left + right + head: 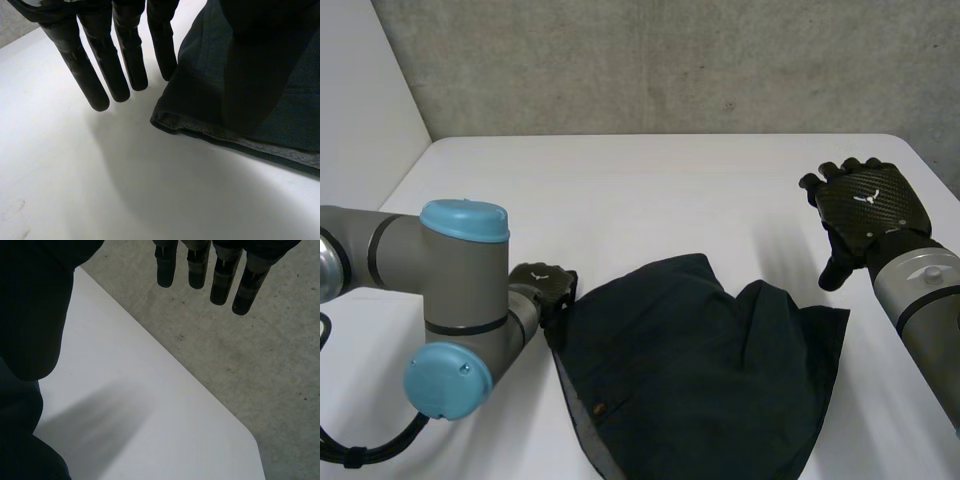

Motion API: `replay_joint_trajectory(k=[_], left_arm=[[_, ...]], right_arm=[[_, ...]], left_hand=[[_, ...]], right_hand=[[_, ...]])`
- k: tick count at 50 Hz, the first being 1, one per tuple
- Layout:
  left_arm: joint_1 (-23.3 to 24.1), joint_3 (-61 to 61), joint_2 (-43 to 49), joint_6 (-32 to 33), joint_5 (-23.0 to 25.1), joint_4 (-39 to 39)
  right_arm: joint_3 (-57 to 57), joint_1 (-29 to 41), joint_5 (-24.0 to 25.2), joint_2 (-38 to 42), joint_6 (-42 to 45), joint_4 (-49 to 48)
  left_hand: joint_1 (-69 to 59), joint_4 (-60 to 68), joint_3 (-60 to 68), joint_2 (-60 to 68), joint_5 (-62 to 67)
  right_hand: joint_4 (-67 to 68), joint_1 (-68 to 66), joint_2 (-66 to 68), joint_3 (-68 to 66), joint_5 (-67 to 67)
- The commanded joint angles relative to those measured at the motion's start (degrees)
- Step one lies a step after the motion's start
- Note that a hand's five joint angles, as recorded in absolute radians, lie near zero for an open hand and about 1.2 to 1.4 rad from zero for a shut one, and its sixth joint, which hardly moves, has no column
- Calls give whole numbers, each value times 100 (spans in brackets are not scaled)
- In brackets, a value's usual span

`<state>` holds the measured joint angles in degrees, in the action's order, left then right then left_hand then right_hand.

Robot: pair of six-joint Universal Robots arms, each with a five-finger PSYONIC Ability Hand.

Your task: Fold the shorts.

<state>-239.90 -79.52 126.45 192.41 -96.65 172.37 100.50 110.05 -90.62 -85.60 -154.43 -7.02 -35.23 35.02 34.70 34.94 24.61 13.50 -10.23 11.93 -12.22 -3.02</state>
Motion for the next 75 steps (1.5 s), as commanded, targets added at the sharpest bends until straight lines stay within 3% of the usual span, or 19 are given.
replay_joint_trajectory(k=[1,5,9,16,20,22,29,34,39,47,52,62,63,64,67,71,75], left_arm=[[22,-11,3,-2,6,7],[48,-11,12,7,6,-2],[75,-37,12,-2,6,-11],[119,-55,-172,-11,-38,24],[-293,120,-515,-2,-178,59],[-803,313,-700,7,-301,138],[-1848,1234,-1095,365,-337,218],[-2035,1912,-1166,587,-319,314],[-1588,2405,-1184,482,-319,437],[73,2687,-1096,358,-293,1184],[1249,2949,-299,411,-266,1579],[2631,3197,1022,789,-275,1545],[2702,3153,1075,789,-275,1527],[2798,3048,1119,780,-240,1501],[2817,2828,1031,780,-240,1475],[2659,2494,488,780,-249,1466],[1949,1942,-311,780,-249,1466]], right_arm=[[5,-1,0,0,1,-1],[5,-1,0,0,1,-1],[5,-1,-17,0,10,-1],[5,-1,-26,-9,10,-1],[-4,25,-26,-9,10,-1],[-12,34,-26,-9,10,-1],[-21,60,-17,-9,18,-1],[-48,60,-17,-18,10,8],[-39,60,-35,-26,10,-1],[-56,-1,-122,-18,-61,-9],[-92,-19,-421,-62,-113,-18],[-65,-457,-844,-88,-289,-431],[-65,-511,-835,-88,-289,-431],[-65,-555,-826,-88,-281,-431],[-74,-669,-773,-88,-281,-440],[-118,-687,-607,-79,-272,-396],[-118,-660,-238,-62,-245,-352]], left_hand=[[-1685,1706,1737,1714,1747],[-2611,2632,2663,2640,2673],[-4475,4496,4527,4503,4536],[-4477,4498,4530,4506,4539],[-4477,4498,4530,4506,4539],[-4477,4498,4530,4506,4539],[-4477,4498,4530,4506,4539],[-4477,4498,4530,4506,4539],[-4477,4498,4530,4506,4539],[-4477,4498,4530,4506,4539],[-4477,4498,4530,4506,4539],[-4477,4498,4530,4506,4539],[-3913,3934,3966,3942,3975],[-1493,1514,1545,1522,1555],[2206,-2185,-2154,-2177,-2144],[2484,-2463,-2432,-2455,-2423],[2484,-2463,-2432,-2455,-2423]], right_hand=[[-350,23,-193,222,302],[-350,23,-193,222,302],[-350,23,-193,222,302],[-350,23,-193,222,302],[-350,23,-193,222,302],[-350,23,-193,222,302],[-350,23,-193,222,302],[-350,23,-193,222,302],[-350,23,-193,222,302],[-350,23,-193,222,302],[-350,23,-193,222,302],[-350,23,-193,222,302],[-350,23,-193,222,302],[-350,23,-193,222,302],[-350,23,-193,222,302],[-350,23,-193,222,302],[-350,23,-193,222,302]])
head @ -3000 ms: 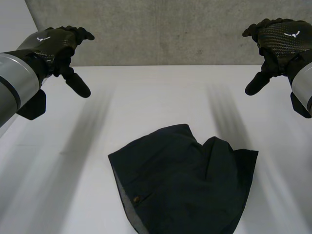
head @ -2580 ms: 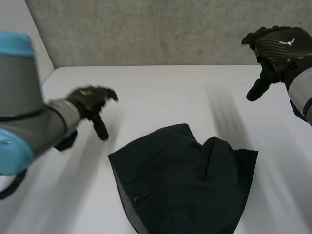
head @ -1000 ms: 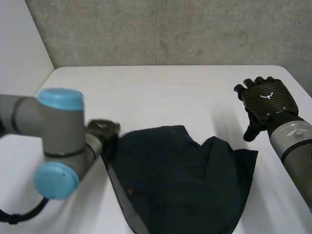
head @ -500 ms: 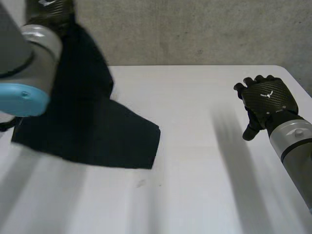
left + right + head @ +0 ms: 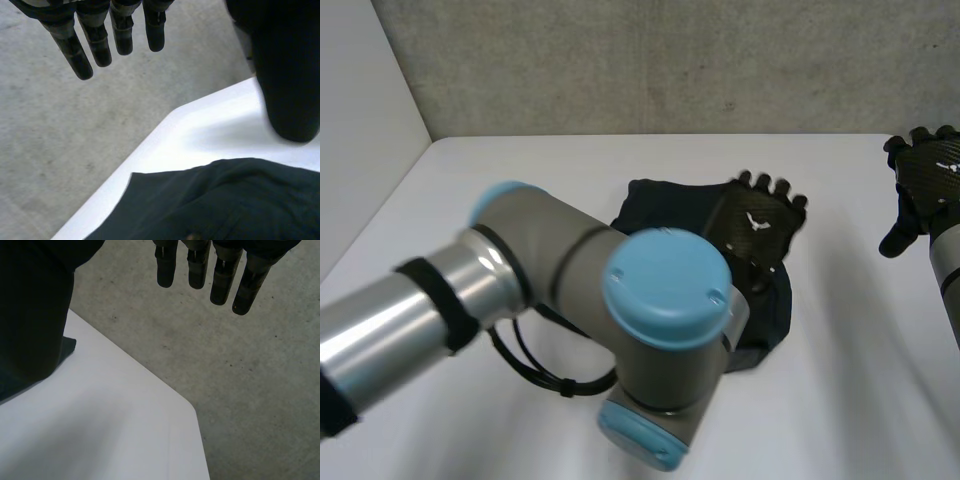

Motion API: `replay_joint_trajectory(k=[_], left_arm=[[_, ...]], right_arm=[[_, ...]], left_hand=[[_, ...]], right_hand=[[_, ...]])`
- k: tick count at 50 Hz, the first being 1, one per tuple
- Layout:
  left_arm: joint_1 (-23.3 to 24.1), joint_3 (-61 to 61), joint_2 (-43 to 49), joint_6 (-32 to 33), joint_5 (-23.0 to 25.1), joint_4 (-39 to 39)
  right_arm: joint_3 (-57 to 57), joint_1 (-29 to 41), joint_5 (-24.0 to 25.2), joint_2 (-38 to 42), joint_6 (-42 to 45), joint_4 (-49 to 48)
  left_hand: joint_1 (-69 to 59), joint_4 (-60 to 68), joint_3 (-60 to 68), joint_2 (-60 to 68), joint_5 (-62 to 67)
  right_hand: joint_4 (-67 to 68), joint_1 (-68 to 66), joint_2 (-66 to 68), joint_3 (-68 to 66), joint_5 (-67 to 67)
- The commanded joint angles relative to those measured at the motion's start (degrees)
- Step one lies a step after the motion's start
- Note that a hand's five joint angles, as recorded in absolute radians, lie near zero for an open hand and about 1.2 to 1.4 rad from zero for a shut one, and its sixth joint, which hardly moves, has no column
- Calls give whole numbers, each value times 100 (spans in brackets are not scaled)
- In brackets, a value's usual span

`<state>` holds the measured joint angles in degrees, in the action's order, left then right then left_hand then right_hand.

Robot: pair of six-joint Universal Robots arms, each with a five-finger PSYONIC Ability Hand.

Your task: Fold the shorts.

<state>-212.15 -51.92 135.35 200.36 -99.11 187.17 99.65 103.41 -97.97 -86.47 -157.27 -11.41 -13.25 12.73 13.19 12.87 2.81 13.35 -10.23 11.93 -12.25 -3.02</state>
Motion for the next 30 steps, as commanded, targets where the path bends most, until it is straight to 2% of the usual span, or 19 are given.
replay_joint_trajectory(k=[1,7,8,11,12,16,20,27,30], left_arm=[[-933,-915,-1325,-14,-3,-14],[-1653,-1548,-2082,-14,6,-32],[-1924,-1758,-2213,-14,58,-40],[-2321,-2067,-2311,-14,243,-119],[-2566,-2259,-2346,-23,444,-224],[-3068,-2611,-2329,-49,971,-610],[-3429,-2858,-2259,-5,1323,-1024],[-3772,-2894,-1882,30,1518,-1060],[-3773,-2727,-1644,100,1527,-1060]], right_arm=[[-42,4,585,25,39,95],[-86,13,1375,42,65,813],[-104,13,1447,42,65,938],[-69,39,1736,69,30,1316],[-34,48,1772,86,4,1361],[142,109,1852,340,-75,1344],[300,408,1843,718,-260,1045],[432,707,1834,1281,-383,491],[397,768,1808,1579,-383,325]], left_hand=[[287,-235,-281,-249,-243],[270,-218,-264,-232,-226],[253,-201,-248,-215,-209],[186,-134,-180,-148,-142],[169,-117,-163,-131,-125],[85,-33,-80,-47,-41],[68,-16,-62,-30,-24],[85,-33,-79,-47,-41],[85,-33,-79,-47,-41]], right_hand=[[-335,23,-193,225,302],[-335,23,-193,225,302],[-335,23,-193,225,302],[-335,23,-193,225,302],[-335,23,-193,225,302],[-335,23,-193,225,302],[-335,23,-193,225,302],[-335,23,-193,225,302],[-335,23,-193,225,302]])
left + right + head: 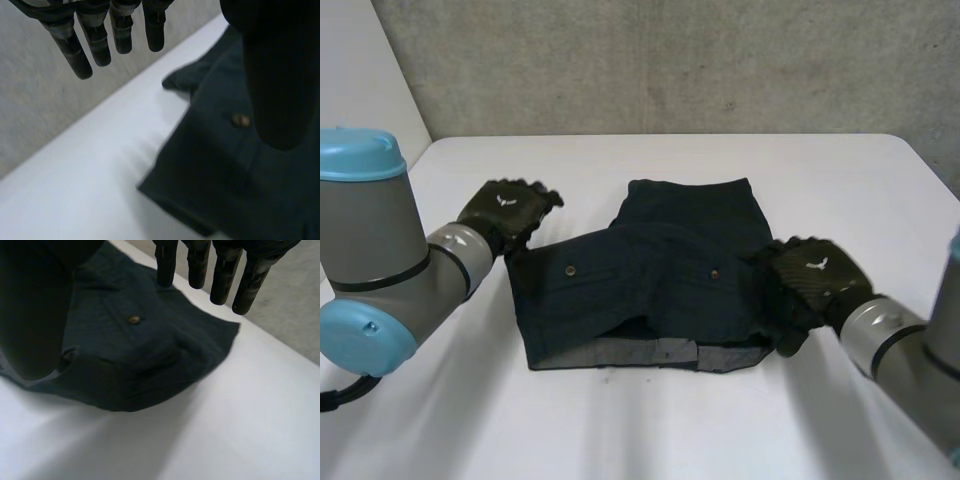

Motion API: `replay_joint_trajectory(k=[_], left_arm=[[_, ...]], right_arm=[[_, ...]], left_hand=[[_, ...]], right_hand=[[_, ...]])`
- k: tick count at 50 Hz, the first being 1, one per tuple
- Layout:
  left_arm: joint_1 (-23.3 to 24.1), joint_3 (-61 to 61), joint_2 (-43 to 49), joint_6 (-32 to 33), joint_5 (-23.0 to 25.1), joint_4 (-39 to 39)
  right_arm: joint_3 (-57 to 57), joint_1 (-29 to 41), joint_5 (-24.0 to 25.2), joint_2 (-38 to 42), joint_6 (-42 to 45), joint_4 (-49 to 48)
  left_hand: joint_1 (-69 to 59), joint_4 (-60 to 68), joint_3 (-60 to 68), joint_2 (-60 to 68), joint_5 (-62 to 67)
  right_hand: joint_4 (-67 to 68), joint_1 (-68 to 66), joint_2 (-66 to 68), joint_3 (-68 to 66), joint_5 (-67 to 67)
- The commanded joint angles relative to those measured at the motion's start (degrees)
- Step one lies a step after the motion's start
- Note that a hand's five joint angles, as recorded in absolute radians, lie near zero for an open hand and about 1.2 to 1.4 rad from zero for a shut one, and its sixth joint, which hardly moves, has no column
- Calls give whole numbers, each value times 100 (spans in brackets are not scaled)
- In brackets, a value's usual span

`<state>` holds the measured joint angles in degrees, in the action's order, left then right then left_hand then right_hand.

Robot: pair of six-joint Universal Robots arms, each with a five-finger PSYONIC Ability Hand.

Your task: Fold the shorts.

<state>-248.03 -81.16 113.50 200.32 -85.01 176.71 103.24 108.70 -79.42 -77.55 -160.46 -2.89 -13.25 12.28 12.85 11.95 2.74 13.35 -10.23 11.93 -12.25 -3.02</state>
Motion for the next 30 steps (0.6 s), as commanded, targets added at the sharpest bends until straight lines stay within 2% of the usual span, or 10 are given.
replay_joint_trajectory(k=[1,3,7,8,11,12,13,15,23,30], left_arm=[[-184,345,698,199,116,-31],[-184,469,883,305,116,-40],[-184,803,1288,621,55,-84],[-175,873,1358,665,55,-93],[-175,1058,1543,727,37,-119],[-167,1076,1561,727,29,-136],[-149,1094,1579,727,29,-163],[-105,1085,1588,701,20,-207],[334,655,798,157,11,-795],[949,329,-91,-1565,-77,-892]], right_arm=[[30,274,-47,758,-64,-563],[4,362,-56,890,-56,-624],[-84,459,-302,1198,-56,-800],[-137,459,-502,1303,-56,-896],[-242,459,-933,1356,32,-1089],[-277,459,-1040,1356,50,-1143],[-330,451,-1136,1356,76,-1195],[-540,433,-1303,1374,251,-1318],[-1874,415,-1383,1716,1611,-1381],[-3563,389,-1191,2621,2502,-1573]], left_hand=[[68,29,-28,62,-17],[68,29,-28,62,-17],[-150,247,190,279,201],[-417,514,458,547,468],[-2935,3032,2975,3065,2986],[-3809,3906,3849,3939,3860],[-5633,5730,5673,5762,5684],[-6673,6770,6713,6802,6724],[-6675,6772,6715,6805,6726],[-6675,6772,6715,6805,6726]], right_hand=[[-335,23,-193,225,302],[-330,17,-187,219,296],[1988,-2300,2130,-2098,-2021],[3826,-4138,3968,-3936,-3859],[6657,-6969,6799,-6767,-6690],[6665,-6977,6807,-6775,-6698],[6665,-6977,6807,-6775,-6698],[6665,-6977,6807,-6775,-6698],[6665,-6977,6807,-6775,-6698],[6665,-6977,6807,-6775,-6698]])
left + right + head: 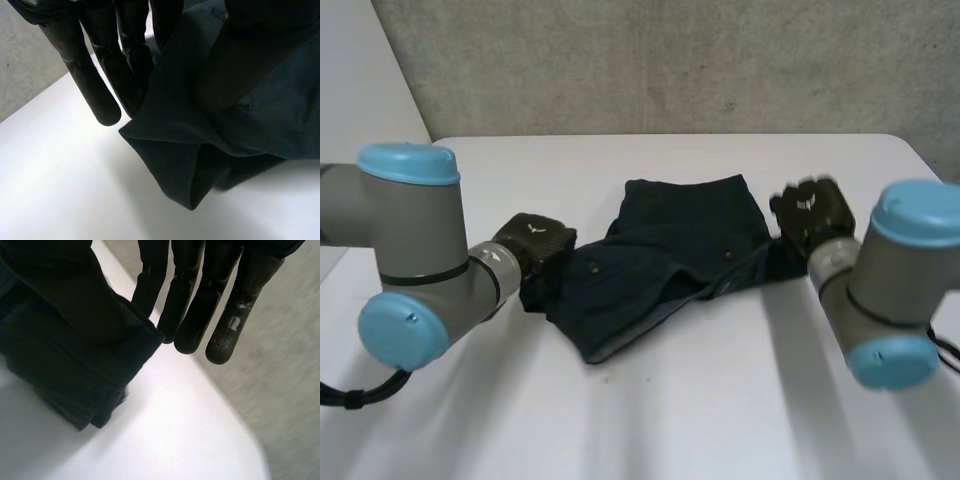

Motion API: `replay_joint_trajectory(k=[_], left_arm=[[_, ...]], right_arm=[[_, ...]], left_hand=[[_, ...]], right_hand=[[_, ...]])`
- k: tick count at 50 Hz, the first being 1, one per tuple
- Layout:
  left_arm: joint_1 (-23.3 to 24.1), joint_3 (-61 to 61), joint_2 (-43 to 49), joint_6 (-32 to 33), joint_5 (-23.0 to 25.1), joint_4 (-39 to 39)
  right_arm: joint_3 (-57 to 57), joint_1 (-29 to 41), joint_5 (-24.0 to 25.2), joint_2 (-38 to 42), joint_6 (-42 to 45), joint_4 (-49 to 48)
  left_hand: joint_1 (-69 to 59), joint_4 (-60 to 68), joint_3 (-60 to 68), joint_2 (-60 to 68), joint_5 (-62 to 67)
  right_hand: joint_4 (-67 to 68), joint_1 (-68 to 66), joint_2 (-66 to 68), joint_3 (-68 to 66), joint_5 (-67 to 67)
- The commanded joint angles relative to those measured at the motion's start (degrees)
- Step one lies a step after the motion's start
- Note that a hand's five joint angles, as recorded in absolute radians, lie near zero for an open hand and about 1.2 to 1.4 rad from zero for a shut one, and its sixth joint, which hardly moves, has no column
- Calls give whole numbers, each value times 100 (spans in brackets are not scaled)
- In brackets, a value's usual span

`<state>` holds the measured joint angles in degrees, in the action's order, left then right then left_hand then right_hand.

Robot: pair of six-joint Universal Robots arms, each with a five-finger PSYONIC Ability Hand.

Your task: Fold the shorts.

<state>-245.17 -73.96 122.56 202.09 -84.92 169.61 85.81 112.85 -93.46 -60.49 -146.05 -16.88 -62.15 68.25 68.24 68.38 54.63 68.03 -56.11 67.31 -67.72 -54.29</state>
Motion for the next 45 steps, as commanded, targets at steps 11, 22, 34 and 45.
replay_joint_trajectory(k=[11,22,34,45], left_arm=[[2359,-154,-251,-2965,-349,370],[2212,286,-345,-2921,-1044,379],[955,-610,-1551,-2895,-517,432],[532,-1542,-998,-2272,-368,537]], right_arm=[[-3176,-44,872,2269,1254,-1782],[-2000,-570,688,1252,552,-1687],[-294,-949,881,-973,-1285,772],[1604,-1265,2278,-1747,-1102,1979]], left_hand=[[-316,-295,-293,-307,68],[4874,-5484,-5483,-5497,-5122],[4790,-5400,-5399,-5413,-5038],[4270,-4880,-4878,-4893,-4518]], right_hand=[[1197,-2389,1269,-1228,-1571],[-5693,4502,-5621,5662,5319],[-5441,4250,-5369,5410,5067],[-3642,2451,-3570,3611,3268]])
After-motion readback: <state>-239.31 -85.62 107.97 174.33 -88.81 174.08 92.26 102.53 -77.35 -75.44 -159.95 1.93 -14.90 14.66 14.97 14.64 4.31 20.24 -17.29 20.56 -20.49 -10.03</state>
